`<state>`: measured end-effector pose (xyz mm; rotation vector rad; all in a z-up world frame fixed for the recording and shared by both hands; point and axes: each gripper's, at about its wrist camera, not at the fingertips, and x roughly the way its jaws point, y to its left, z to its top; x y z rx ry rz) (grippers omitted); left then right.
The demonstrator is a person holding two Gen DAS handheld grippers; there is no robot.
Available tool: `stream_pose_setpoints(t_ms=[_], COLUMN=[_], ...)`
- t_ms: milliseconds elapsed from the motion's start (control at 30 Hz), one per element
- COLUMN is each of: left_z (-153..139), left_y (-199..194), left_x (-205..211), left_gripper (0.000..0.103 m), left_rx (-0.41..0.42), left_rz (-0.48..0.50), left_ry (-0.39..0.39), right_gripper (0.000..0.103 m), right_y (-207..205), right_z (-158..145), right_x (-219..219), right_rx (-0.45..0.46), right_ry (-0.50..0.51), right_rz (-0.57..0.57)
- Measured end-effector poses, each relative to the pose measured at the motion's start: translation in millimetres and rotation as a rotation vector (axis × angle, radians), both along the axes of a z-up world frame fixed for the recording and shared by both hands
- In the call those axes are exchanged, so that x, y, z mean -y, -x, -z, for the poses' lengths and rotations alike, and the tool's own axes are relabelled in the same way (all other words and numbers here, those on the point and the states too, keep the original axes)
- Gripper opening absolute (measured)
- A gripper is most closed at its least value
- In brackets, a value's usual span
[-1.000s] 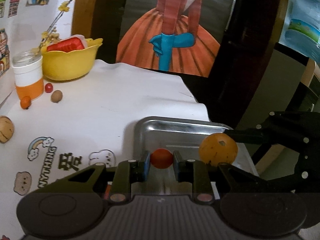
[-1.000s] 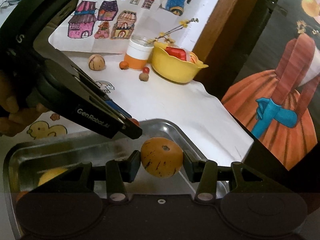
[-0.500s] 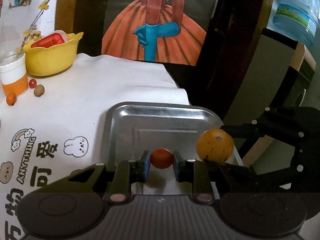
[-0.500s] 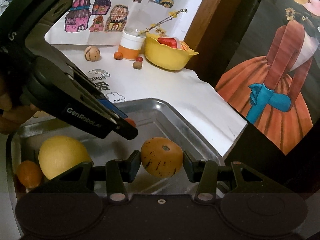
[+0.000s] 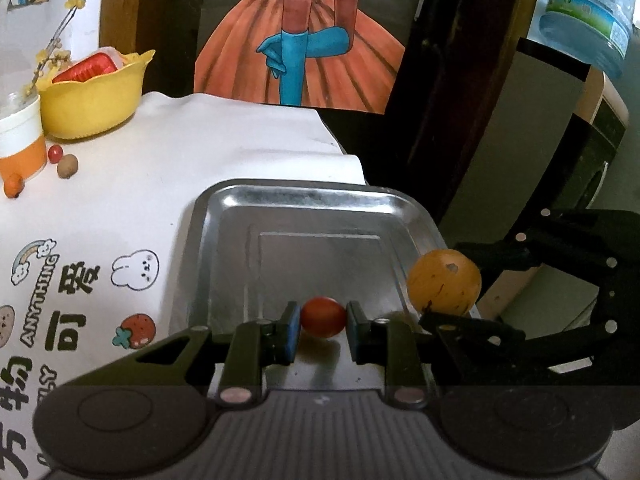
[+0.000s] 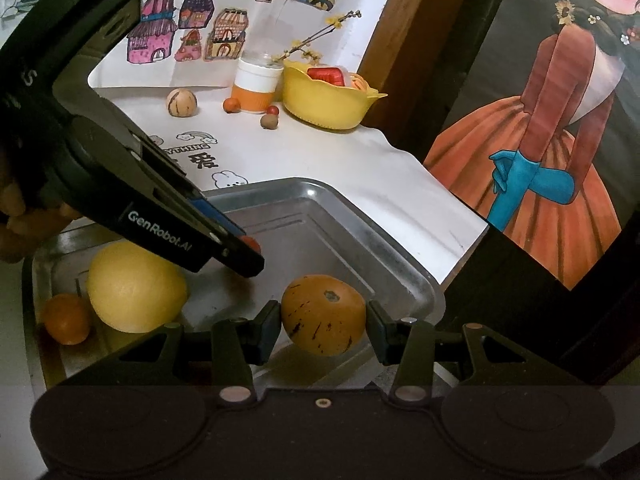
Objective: Organize fruits
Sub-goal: 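Carry the red tomato in the left tool over the tray while the right tool carries the orange there, then open the left tool to drop the tomato into the tray while the right tool releases the orange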
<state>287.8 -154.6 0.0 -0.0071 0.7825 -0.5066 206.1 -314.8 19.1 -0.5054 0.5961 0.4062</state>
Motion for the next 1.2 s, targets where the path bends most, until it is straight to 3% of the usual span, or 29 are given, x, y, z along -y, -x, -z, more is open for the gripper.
stream_pose_setpoints(t_ms=[767, 900, 1100, 1200], left_z=[5.2, 5.5, 4.3, 1.9], left_y=[2.5, 2.7, 3.6, 5.0], left_x=[4.1, 4.1, 1.8, -1.2], left_gripper=[0.027, 0.027, 0.039, 0.06], left_rx=[-0.039, -0.038, -0.03, -0.005], left_rz=[0.015, 0.013, -0.007, -0.032], left_ry=[-0.003, -0.005, -0.001, 0.003], right_gripper=[0.048, 0.055, 0.068, 0.081], right_y=[-5.0, -5.3, -4.8, -2.9], right_z=[0.3, 0.0, -1.3, -4.8], right_x=[-0.1, 0.5, 2.8, 4.4], right_rx=[-0.048, -0.048, -0.037, -0.017], right_ry=[-0.02, -0.024, -0.029, -0.036], right_rz=[-0.014, -0.01, 0.005, 0.018])
